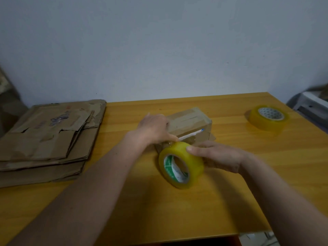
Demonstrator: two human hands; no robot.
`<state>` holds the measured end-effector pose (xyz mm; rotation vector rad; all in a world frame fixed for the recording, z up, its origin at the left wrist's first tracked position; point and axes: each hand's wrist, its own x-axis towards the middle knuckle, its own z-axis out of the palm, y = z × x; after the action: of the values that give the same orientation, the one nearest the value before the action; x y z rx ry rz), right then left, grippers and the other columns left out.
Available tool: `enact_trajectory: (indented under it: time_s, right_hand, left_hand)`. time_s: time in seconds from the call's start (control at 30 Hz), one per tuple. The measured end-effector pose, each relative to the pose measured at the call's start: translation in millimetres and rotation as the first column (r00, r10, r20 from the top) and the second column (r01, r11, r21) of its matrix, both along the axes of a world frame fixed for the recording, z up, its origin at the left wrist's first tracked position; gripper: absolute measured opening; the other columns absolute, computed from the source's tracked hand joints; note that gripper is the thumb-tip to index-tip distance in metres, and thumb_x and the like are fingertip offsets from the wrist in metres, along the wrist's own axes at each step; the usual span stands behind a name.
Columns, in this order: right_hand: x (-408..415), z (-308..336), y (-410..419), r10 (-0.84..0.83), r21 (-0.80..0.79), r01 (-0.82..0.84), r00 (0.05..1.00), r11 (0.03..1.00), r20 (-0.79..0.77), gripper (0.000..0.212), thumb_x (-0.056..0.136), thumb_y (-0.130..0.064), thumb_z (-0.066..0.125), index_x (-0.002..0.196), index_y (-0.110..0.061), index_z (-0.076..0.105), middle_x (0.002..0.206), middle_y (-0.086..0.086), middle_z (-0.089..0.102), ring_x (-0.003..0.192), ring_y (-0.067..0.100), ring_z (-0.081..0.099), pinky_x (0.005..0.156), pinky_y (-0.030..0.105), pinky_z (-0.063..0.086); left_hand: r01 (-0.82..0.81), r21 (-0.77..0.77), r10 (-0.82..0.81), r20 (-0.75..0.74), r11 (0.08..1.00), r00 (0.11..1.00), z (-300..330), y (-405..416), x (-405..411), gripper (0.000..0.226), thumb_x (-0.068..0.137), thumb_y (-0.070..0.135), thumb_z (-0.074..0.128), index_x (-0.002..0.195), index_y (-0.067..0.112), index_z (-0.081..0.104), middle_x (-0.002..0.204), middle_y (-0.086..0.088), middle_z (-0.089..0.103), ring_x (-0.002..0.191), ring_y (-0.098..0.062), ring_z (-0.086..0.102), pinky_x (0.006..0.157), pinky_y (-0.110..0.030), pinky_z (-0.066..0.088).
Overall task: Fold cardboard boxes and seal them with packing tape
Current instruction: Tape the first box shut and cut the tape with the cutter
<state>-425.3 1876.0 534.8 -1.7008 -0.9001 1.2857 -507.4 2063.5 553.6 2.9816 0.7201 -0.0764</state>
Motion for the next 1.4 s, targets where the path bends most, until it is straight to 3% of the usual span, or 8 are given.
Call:
enact_trajectory:
  time_s: [0.1, 0.17, 0.27, 0.53, 0.67, 0.93, 1.17, 1.4]
  right_hand:
    - [13.2, -14.1, 0.6, -0.122, 0.026, 0.119, 0.984, 0.993, 0.131, 0.032, 0.099, -0.031, 0.046, 0.1, -0.007, 0.068, 0.093, 0.011, 0.068, 0.087, 0.022, 0.064, 0.078, 0.031, 0.054]
    - [26.4, -35.3, 5.6, -0.028, -0.093, 0.128, 0.724, 0.987, 0.69, 0.019, 0.098, -0.018, 0.049, 0.103, -0.015, 0.067, 0.112, 0.008, 0.06, 0.105, 0.028, 0.054, 0.095, 0.041, 0.047]
    - [35.3, -61.8, 6.3, 0.255, -0.307, 0.046, 0.447, 0.951, 0.857, 0.042, 0.095, -0.009, 0.044, 0.133, -0.023, 0.052, 0.141, 0.002, 0.037, 0.124, 0.029, 0.035, 0.105, 0.037, 0.035]
    - [42.1, -52.6, -10.8, 0.207, -0.278, 0.048, 0.55, 0.959, 0.809, 0.012, 0.087, -0.018, 0.064, 0.097, -0.024, 0.061, 0.105, -0.001, 0.056, 0.09, 0.015, 0.052, 0.068, 0.022, 0.038]
    - [26.8, -15.7, -13.1, -0.11, 0.194, 0.008, 0.849, 0.981, 0.518, 0.012, 0.09, -0.015, 0.064, 0.08, -0.021, 0.063, 0.074, -0.001, 0.063, 0.065, 0.011, 0.056, 0.062, 0.026, 0.044]
    - [-5.1, -2.5, 37.4, -0.322, 0.479, 0.04, 0.788, 0.877, 0.525, 0.024, 0.102, -0.024, 0.039, 0.078, -0.027, 0.038, 0.072, -0.013, 0.041, 0.06, -0.005, 0.04, 0.058, 0.012, 0.033]
    - [-1.1, -17.6, 40.4, -0.337, 0.442, 0.041, 0.71, 0.896, 0.618, 0.022, 0.101, -0.03, 0.039, 0.09, -0.013, 0.046, 0.076, 0.002, 0.05, 0.067, 0.013, 0.041, 0.063, 0.032, 0.034]
    - [-6.1, -27.2, 45.9, -0.325, 0.41, 0.007, 0.621, 0.912, 0.714, 0.018, 0.101, -0.028, 0.042, 0.085, -0.019, 0.041, 0.068, -0.007, 0.045, 0.064, 0.013, 0.041, 0.063, 0.036, 0.033]
  left_hand:
    - [0.054, -0.074, -0.05, 0.056, 0.996, 0.997, -5.5, 6.5, -4.0, 0.081, 0.078, 0.064, 0.065, 0.143, 0.02, 0.044, 0.152, 0.0, 0.034, 0.137, -0.023, 0.032, 0.114, -0.037, 0.024]
    - [0.064, -0.175, -0.043, 0.123, 0.982, 0.992, -13.7, 12.2, -2.9, 0.087, 0.074, 0.062, 0.071, 0.147, 0.024, 0.039, 0.153, 0.003, 0.029, 0.139, -0.019, 0.029, 0.111, -0.034, 0.03]
    - [0.082, -0.221, -0.048, 0.155, 0.972, 0.987, -18.0, 20.8, 1.5, 0.092, 0.068, 0.061, 0.076, 0.147, 0.03, 0.039, 0.149, 0.008, 0.031, 0.136, -0.015, 0.032, 0.107, -0.032, 0.034]
    - [0.153, -0.361, -0.076, 0.22, 0.92, 0.973, -20.4, 28.9, 19.4, 0.121, 0.055, 0.047, 0.09, 0.152, 0.032, 0.021, 0.14, 0.002, 0.041, 0.127, -0.017, 0.04, 0.106, -0.032, 0.037]
    - [0.185, -0.468, -0.065, 0.261, 0.864, 0.963, -25.6, 28.9, 23.1, 0.124, 0.055, 0.038, 0.093, 0.153, 0.027, 0.018, 0.139, 0.001, 0.039, 0.127, -0.015, 0.039, 0.109, -0.032, 0.034]
    - [0.205, -0.632, 0.142, 0.453, 0.747, 0.88, -34.8, 9.1, 2.7, 0.131, 0.052, 0.033, 0.094, 0.153, 0.036, 0.01, 0.155, 0.007, 0.029, 0.143, -0.013, 0.026, 0.115, -0.032, 0.024]
    - [0.16, -0.976, 0.573, 0.217, 0.149, 0.79, -72.4, -35.8, -59.9, 0.108, 0.056, 0.05, 0.085, 0.146, 0.037, 0.029, 0.141, 0.011, 0.046, 0.114, -0.01, 0.058, 0.095, -0.037, 0.05]
    - [0.005, -0.959, 0.435, 0.133, 0.283, 0.891, -69.1, -29.0, -67.2, 0.115, 0.036, 0.075, 0.082, 0.134, 0.022, 0.051, 0.13, 0.004, 0.06, 0.114, -0.014, 0.06, 0.102, -0.04, 0.047]
